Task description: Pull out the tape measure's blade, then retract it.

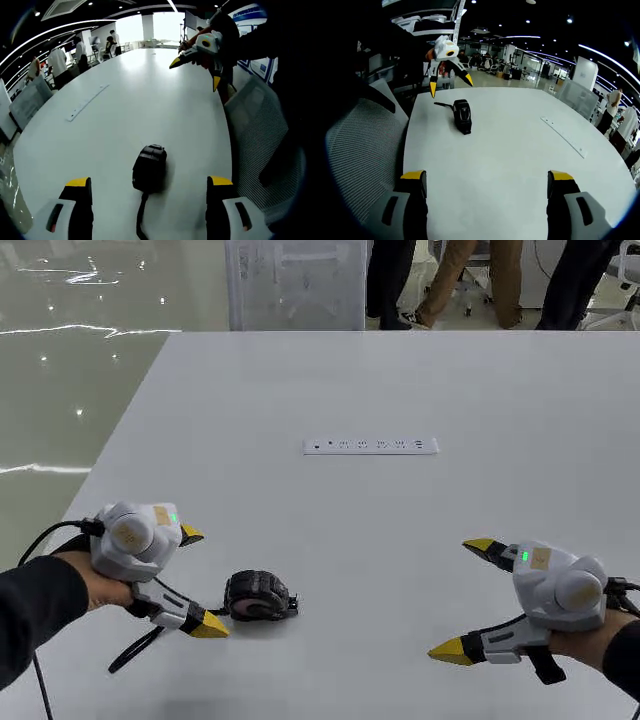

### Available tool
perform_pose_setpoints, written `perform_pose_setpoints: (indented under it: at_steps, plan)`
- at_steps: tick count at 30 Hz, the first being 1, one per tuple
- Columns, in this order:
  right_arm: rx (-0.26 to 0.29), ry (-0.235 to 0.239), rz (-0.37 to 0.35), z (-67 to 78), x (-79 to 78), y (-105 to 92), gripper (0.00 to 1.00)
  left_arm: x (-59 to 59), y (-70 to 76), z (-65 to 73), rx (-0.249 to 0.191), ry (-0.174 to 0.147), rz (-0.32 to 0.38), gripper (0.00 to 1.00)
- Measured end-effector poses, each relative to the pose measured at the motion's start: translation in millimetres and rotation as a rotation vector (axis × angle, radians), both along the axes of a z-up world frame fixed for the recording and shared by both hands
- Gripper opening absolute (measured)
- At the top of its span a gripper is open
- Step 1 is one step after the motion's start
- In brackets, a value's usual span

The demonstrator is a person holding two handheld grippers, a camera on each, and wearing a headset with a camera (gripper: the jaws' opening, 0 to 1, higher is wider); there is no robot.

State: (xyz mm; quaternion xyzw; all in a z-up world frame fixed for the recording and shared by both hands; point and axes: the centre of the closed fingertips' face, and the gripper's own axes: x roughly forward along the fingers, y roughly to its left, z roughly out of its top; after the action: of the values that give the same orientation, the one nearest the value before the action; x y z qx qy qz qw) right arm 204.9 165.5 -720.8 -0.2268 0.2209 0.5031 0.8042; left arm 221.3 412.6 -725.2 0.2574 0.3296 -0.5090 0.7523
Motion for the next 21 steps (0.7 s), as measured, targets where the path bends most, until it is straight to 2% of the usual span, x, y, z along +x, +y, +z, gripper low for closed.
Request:
perform_pose_setpoints:
  at_steps: [1, 3, 4, 6, 7, 8, 10, 11, 13, 16, 18, 21]
  plan:
    - [0.001, 0.001, 0.011, -0.6, 0.8, 3.2, 0.95, 0.9, -2.6, -1.2, 0.009, -0.001, -0.02, 0.91]
    - [0.003, 0.018, 0.028, -3.5, 3.4, 10.0, 0.93, 4.4, -2.6, -7.8, 0.067, 0.001, -0.062, 0.89]
    - [0.003, 0.029, 0.032, -5.2, 4.1, 12.7, 0.93, 5.6, -3.8, -9.9, 0.079, 0.003, -0.072, 0.88]
    - [-0.002, 0.055, 0.047, -9.1, 5.3, 19.0, 0.93, 9.4, -7.9, -16.3, 0.087, 0.022, -0.085, 0.87]
    - [-0.006, 0.112, 0.063, -15.2, 1.3, 21.6, 0.91, 10.8, -10.2, -21.6, 0.081, 0.041, -0.09, 0.87]
    - [-0.003, 0.125, 0.066, -17.0, 2.8, 23.5, 0.87, 12.0, -11.6, -26.3, 0.08, 0.053, -0.095, 0.87]
    - [0.0, 0.114, 0.063, -18.4, 10.2, 28.9, 0.88, 12.2, -10.1, -38.9, 0.127, 0.067, -0.118, 0.86]
    - [-0.001, 0.125, 0.062, -20.5, 11.6, 30.9, 0.9, 12.4, -11.9, -41.7, 0.131, 0.066, -0.13, 0.84]
    - [0.001, 0.133, 0.067, -22.6, 14.0, 37.9, 0.91, 12.7, -20.0, -44.7, 0.119, 0.041, -0.178, 0.77]
    - [-0.01, 0.137, 0.089, -26.7, 16.6, 49.6, 0.93, 12.2, -23.5, -53.8, 0.115, 0.066, -0.191, 0.68]
    - [-0.006, 0.144, 0.095, -28.3, 20.2, 59.0, 0.93, 10.5, -22.9, -59.3, 0.139, 0.076, -0.207, 0.64]
    - [-0.014, 0.139, 0.129, -31.0, 23.0, 74.4, 0.92, 14.3, -24.7, -62.0, 0.156, 0.061, -0.22, 0.55]
